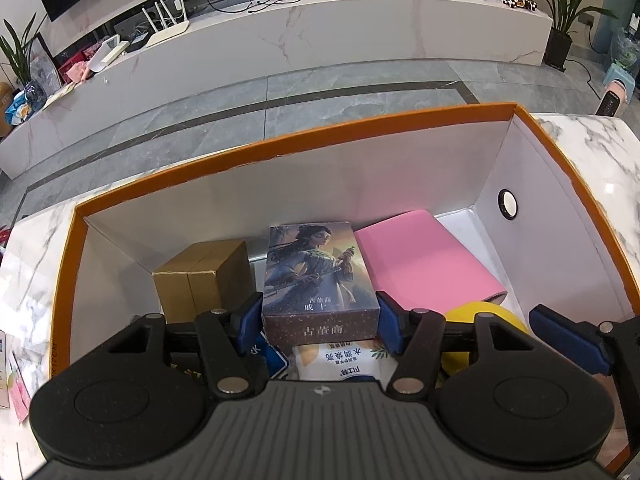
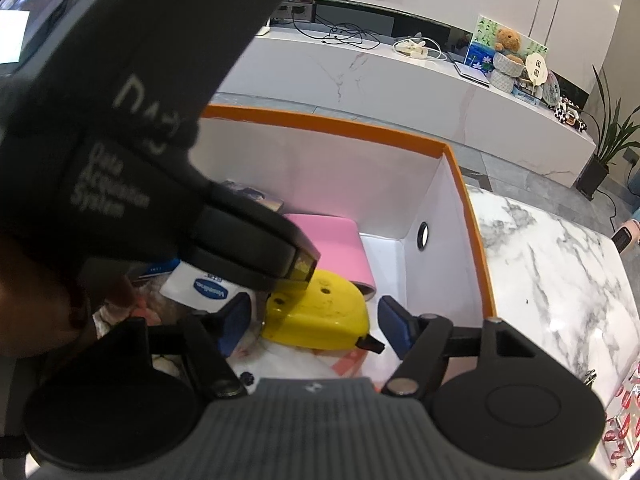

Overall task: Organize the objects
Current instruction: 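Lower the card deck and tape measure into the orange box and open both tools, then withdraw both open tools up from the orange box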

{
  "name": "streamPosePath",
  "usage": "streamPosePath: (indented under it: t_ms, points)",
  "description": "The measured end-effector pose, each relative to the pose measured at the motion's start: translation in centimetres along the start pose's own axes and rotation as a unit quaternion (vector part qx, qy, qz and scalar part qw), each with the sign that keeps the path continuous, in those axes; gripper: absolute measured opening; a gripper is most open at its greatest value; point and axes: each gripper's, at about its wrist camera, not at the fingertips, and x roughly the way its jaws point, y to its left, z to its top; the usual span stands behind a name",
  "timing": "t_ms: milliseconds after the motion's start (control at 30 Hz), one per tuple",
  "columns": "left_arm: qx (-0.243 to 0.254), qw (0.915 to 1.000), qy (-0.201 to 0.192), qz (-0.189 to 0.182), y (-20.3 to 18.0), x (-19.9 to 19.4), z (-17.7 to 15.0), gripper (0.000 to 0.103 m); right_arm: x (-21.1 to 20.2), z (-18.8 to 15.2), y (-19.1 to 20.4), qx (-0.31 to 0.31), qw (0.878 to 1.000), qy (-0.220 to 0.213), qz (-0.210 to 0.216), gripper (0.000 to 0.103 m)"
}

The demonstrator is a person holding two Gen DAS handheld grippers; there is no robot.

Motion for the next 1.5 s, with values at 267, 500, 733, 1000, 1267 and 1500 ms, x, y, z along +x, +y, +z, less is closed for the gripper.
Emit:
streamPosePath:
  t_ms: [267,500,733,1000,1267,1500]
  points:
    - [0.005,0.9999,-0.008,-0.007,-0.2,-1.0,0.0,0.069,-0.5,-0.1,-0.6,0.006,1.0,-0.007,-0.002,0.088]
    - [0.011,0.9997,-0.02,-0.001,-0.7,-2.1,0.0,0.069,-1.2,0.0,-0.6,0.012,1.0,-0.012,-0.001,0.09]
    - [-0.008,0.9989,-0.045,0.012,0.1,-4.4,-1.0,0.069,-2.9,0.0,-0.6,0.019,0.999,-0.026,0.022,0.091]
    - [-0.014,0.9973,-0.062,0.037,0.4,-7.3,-2.7,0.069,-5.5,-0.6,-0.4,0.025,0.999,-0.036,0.025,0.093]
    - [-0.041,0.9961,-0.075,0.02,1.1,-10.3,-4.5,0.069,-8.2,-2.4,-0.1,0.024,0.999,-0.038,0.016,0.095]
    - [-0.06,0.9936,-0.089,0.037,2.0,-13.1,-7.0,0.077,-10.9,-3.9,0.2,0.016,0.999,-0.042,0.02,0.095]
